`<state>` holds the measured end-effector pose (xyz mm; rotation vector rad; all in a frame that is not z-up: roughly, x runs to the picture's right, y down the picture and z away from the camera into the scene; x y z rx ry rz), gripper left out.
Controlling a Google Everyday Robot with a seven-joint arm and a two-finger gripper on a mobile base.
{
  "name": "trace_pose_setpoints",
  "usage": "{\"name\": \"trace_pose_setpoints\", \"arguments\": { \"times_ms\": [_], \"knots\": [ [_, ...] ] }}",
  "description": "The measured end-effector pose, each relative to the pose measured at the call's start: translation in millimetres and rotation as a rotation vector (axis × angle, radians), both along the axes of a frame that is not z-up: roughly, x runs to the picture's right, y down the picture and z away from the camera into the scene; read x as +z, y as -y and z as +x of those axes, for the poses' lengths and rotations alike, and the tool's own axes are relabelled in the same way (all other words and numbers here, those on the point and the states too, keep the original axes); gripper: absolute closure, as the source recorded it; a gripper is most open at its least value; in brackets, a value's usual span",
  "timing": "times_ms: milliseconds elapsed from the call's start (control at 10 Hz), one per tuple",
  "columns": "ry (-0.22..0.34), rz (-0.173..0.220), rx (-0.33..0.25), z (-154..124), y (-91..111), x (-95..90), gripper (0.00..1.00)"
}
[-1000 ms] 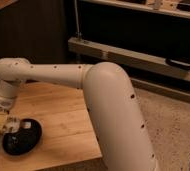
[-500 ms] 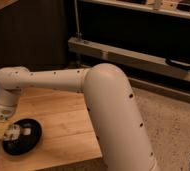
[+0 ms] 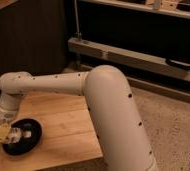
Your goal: Place the bottle in the ceramic bowl
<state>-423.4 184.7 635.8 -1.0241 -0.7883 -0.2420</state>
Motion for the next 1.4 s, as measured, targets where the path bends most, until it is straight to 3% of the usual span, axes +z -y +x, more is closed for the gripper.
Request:
{"name": "trace_pose_setpoints", "arguments": {
  "times_ms": [300,1000,1200,1400],
  "knots": [
    [-0.012,-0.002,-0.007,1.5,-3.2,9.9,0.97],
    [-0.073,-0.012,-0.019,13.0,-10.6,25.7,0.27],
    [-0.09,-0.009,-0.029,13.7,-12.3,27.6,0.2],
    [-0.121,-0.009,-0.034,13.8,-14.3,30.3,0.2]
  ]
}}
